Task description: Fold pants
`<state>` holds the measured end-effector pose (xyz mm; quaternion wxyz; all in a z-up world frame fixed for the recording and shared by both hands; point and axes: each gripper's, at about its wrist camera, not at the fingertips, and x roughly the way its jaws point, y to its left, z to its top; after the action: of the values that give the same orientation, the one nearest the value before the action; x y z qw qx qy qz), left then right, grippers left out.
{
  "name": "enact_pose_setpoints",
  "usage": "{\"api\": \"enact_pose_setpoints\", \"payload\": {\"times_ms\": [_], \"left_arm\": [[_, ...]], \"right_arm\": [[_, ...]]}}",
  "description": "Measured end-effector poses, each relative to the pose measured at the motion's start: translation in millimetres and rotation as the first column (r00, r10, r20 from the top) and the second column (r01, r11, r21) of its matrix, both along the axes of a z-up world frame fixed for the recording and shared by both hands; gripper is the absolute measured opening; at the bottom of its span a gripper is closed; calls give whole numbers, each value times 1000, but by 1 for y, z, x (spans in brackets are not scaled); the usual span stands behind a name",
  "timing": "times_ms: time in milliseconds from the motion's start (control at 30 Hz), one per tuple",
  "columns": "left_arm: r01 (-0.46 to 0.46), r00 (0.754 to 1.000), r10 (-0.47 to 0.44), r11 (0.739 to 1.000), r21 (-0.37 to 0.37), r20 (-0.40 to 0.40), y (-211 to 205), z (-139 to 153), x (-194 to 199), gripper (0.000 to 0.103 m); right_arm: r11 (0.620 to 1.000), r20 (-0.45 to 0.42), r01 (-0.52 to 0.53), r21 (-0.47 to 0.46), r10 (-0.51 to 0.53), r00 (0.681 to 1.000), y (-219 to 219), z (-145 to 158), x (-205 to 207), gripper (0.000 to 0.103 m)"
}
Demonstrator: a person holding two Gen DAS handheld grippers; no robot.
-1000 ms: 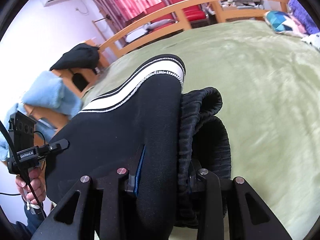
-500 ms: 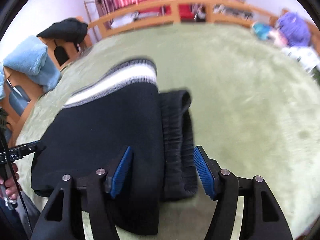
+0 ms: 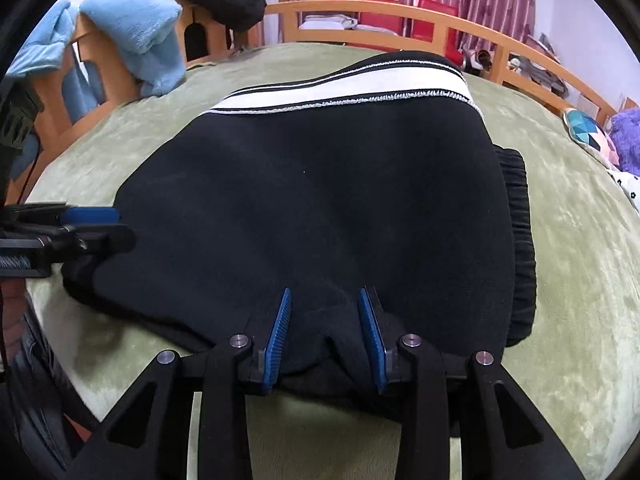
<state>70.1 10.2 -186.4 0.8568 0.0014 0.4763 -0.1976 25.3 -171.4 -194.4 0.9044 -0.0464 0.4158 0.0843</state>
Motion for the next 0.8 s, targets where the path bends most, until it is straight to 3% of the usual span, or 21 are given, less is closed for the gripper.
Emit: {"api": "enact_pose_setpoints", "payload": {"times_ms": [133, 200, 233, 267, 433, 533, 567, 667, 800], "left_arm": [[4, 1000, -4, 998, -67, 5, 15, 25, 1, 60], [6, 999, -2, 996, -84, 38, 22, 35, 6, 60], [-9, 999, 13, 996, -88, 45, 24, 40, 12, 60], [-24, 998, 29, 995, -100, 53, 25, 45, 20, 60], [-87, 990, 100, 988, -124, 101, 20, 60, 79, 59], [-98, 990, 111, 984, -148, 83, 8, 54, 115, 60], [-92, 993, 101, 985, -143, 56, 1, 47, 126, 60], [-87, 996, 87, 993, -79, 0, -16, 18, 141, 60], [-114, 993, 114, 993, -27, 0, -26, -2, 147, 60]], "right_arm": [[999, -21, -27, 44, 28, 999, -11, 23, 5, 35], [997, 59, -39, 66, 35, 998, -23, 44, 8, 43], [999, 121, -27, 44, 22, 992, -30, 55, 12, 54], [999, 150, -20, 27, 15, 989, -31, 62, 17, 57], [1000, 221, 12, -6, -10, 975, -52, 88, 82, 57], [1000, 152, -24, 12, 22, 988, -57, 74, 123, 57], [999, 115, -29, -20, 31, 993, -57, 60, 138, 57], [997, 76, -32, -68, 37, 996, -60, 34, 153, 57], [999, 61, -19, -27, 21, 998, -80, 19, 162, 58]]}}
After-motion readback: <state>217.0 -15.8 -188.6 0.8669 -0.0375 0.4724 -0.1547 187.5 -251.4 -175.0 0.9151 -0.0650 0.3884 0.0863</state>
